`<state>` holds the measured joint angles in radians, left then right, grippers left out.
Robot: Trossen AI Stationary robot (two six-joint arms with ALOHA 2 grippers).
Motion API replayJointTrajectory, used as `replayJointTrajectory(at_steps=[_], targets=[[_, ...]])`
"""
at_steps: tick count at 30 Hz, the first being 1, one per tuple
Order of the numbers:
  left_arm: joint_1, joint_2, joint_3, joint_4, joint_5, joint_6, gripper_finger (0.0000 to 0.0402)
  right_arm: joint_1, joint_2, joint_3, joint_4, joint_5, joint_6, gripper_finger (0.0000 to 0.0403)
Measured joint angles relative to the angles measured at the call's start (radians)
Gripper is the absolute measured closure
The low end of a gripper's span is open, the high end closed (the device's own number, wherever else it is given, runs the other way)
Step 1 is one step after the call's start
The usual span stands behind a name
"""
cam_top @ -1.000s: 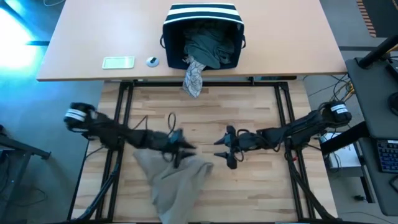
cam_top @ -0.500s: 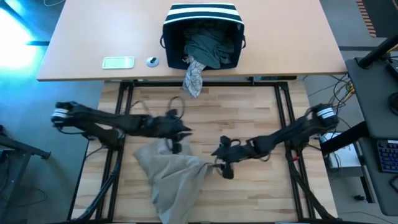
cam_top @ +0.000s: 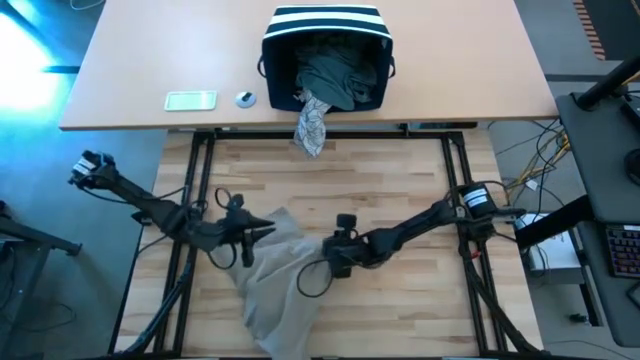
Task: Fold Laundry from Bin
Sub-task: Fold the brown shorts from the blue laundry basket
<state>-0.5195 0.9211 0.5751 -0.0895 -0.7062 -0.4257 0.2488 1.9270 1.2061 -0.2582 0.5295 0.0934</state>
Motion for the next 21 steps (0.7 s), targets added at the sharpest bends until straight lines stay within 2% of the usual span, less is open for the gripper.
replayJointTrajectory(at_steps=[1,5,8,11,13,17,21], targets=[[-0.013,0.0,-0.016,0.029,0.0,0.002,0.0346,-0.008,-0.009,0.015,-0.073,0.021,-0.005,0.0375],[-0.054,0.013,-0.045,0.06,0.009,-0.021,0.0346,-0.053,-0.094,0.03,-0.418,0.12,0.051,0.0392],[-0.08,0.027,-0.046,0.06,0.011,-0.032,0.0346,-0.097,-0.206,0.002,-0.706,0.19,0.159,0.0394],[-0.092,0.045,-0.047,0.057,0.013,-0.031,0.0346,-0.136,-0.345,-0.05,-0.927,0.201,0.299,0.0394],[-0.093,0.06,-0.047,0.059,0.012,-0.029,0.0346,-0.148,-0.455,-0.099,-1.004,0.199,0.397,0.0394],[-0.093,0.111,-0.047,0.066,0.008,-0.01,0.0346,-0.152,-0.665,-0.186,-1.009,0.131,0.589,0.0392],[-0.09,0.182,-0.048,0.126,-0.065,-0.002,0.0344,-0.147,-0.815,-0.224,-0.977,0.023,0.658,0.0364]])
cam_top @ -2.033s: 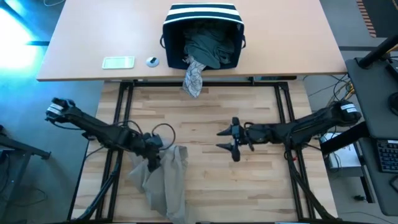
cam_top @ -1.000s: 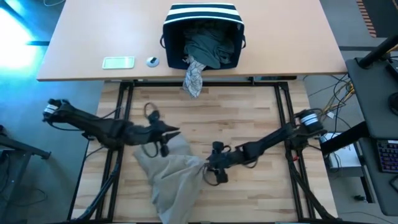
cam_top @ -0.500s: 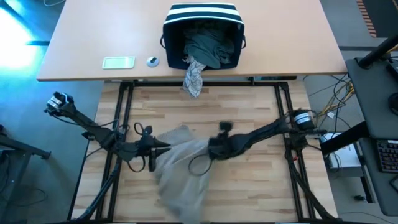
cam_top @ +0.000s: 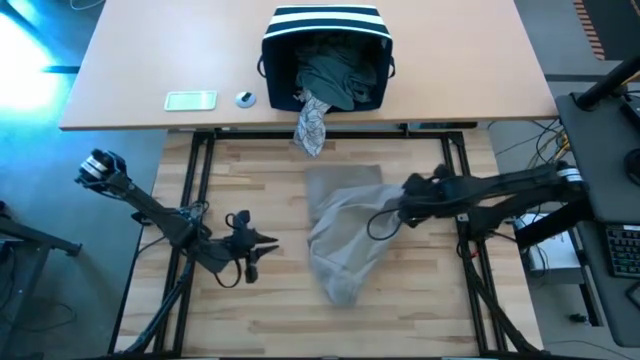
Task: Fold Laundry from Bin
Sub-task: Fold the brown shorts from the blue laundry basket
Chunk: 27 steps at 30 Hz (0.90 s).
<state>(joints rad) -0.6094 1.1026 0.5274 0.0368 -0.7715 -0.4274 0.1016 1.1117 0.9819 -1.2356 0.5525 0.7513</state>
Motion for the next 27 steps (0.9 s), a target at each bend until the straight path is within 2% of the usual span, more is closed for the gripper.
replayJointTrajectory(at_steps=[2,6,9,15,22,27], targets=[[0.006,0.04,0.0,0.023,0.003,-0.001,0.0339,0.012,-0.045,-0.008,0.036,-0.036,-0.007,0.0338],[0.013,0.137,-0.001,0.122,0.118,0.027,0.0326,0.028,-0.082,-0.01,0.157,-0.16,-0.077,0.0283],[0.012,0.21,-0.001,0.2,0.158,0.053,0.0318,0.04,-0.079,-0.006,0.248,-0.245,-0.132,0.0262],[0.03,0.315,0.022,0.217,0.155,0.036,0.0311,0.167,-0.017,-0.005,0.428,-0.32,-0.238,0.0261],[0.036,0.379,0.068,0.205,0.161,0.022,0.031,0.378,0.119,0.029,0.512,-0.292,-0.254,0.0261],[0.035,0.379,0.112,0.121,0.259,-0.016,0.031,0.484,0.259,0.088,0.58,-0.293,-0.464,0.0261]])
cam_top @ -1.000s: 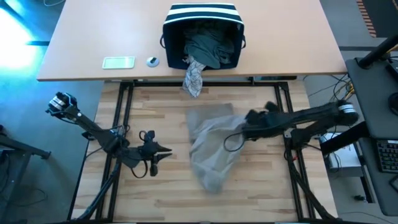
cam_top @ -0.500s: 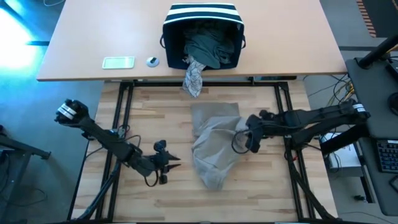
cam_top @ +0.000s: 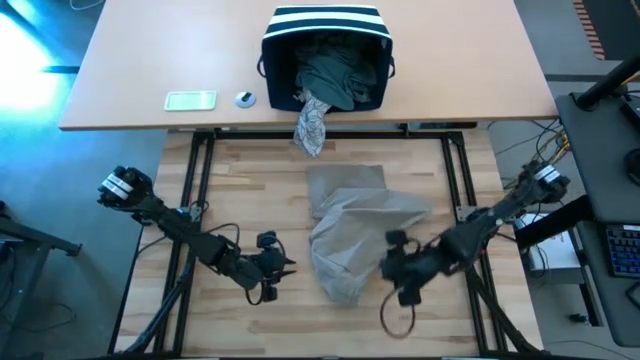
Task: Fold Laundry from Bin
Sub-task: Fold the brown shorts from the blue laundry basket
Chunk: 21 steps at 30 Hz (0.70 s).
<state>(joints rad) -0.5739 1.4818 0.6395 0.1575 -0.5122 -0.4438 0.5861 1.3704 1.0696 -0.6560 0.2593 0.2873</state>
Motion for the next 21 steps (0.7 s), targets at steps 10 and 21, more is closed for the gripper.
replayJointTrajectory(at_steps=[10,21], targets=[[-0.002,-0.004,0.105,-0.242,0.007,-0.105,0.031,0.043,0.318,0.293,-0.103,0.079,-0.352,0.0253],[-0.041,0.01,0.015,-0.188,-0.01,-0.199,0.031,0.118,0.568,0.521,-0.268,0.325,-0.678,0.0164]])
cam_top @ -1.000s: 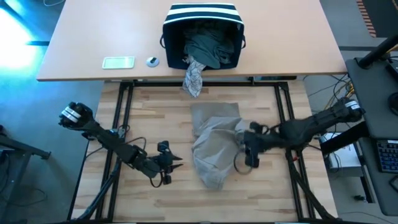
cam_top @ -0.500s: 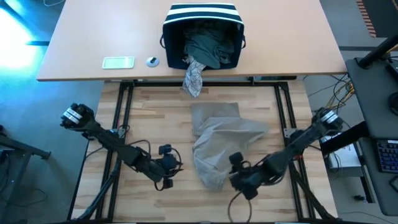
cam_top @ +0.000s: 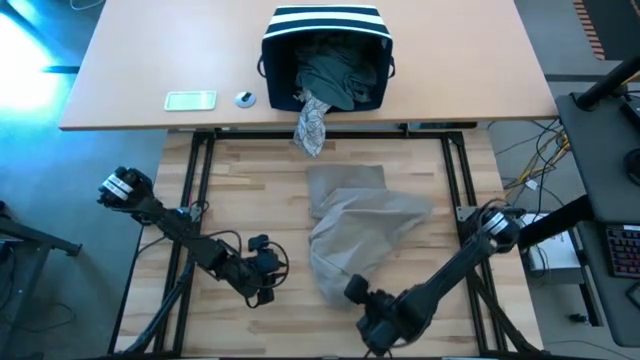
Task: Fold Laundry from Bin
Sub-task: Fold the brown shorts from the blue laundry basket
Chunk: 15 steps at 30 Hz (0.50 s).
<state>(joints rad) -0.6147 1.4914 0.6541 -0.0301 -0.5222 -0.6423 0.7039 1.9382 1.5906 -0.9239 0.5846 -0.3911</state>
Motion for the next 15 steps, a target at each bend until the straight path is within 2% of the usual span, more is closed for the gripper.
replayJointTrajectory(at_steps=[2,7,11,13,15], targets=[[0.0,0.0,-0.019,0.016,-0.001,-0.008,0.031,0.01,0.026,0.016,0.001,0.099,-0.059,0.0158],[-0.007,0.0,-0.04,0.03,0.0,-0.021,0.031,0.008,0.063,0.037,0.024,0.119,-0.188,0.0158],[-0.009,0.0,-0.041,0.029,0.0,-0.003,0.031,0.007,0.064,0.067,0.025,0.234,-0.256,0.0158],[-0.01,0.0,-0.041,0.03,0.0,0.01,0.031,0.006,0.059,0.081,0.03,0.224,-0.283,0.0157],[-0.01,0.0,-0.041,0.03,0.0,0.025,0.031,-0.005,0.058,0.087,0.058,0.148,-0.291,0.0156]])
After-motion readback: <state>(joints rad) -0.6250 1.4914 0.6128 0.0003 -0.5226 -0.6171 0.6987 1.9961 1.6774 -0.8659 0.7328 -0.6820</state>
